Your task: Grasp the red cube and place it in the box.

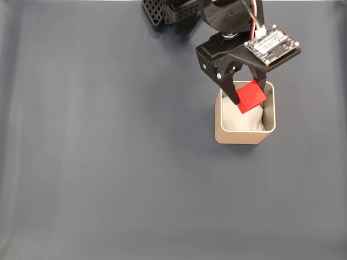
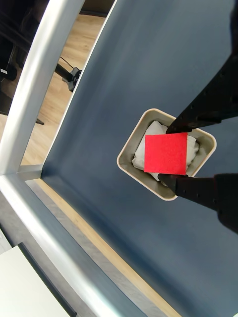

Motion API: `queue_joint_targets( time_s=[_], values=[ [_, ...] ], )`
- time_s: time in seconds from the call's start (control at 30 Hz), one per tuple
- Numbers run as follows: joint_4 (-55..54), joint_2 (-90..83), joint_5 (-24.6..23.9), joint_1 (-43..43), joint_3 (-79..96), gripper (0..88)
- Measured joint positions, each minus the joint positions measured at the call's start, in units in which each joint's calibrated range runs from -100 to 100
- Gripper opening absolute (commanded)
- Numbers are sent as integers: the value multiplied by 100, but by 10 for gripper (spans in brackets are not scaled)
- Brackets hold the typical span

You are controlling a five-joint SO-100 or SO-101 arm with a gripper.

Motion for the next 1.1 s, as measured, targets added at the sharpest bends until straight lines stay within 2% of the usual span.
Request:
queue_joint_targets(
  time_s=[0.43,1.1],
  values=[
    [-252,-45,-147,135,128,433],
    [-325,-45,-142,248,137,475]
  ],
)
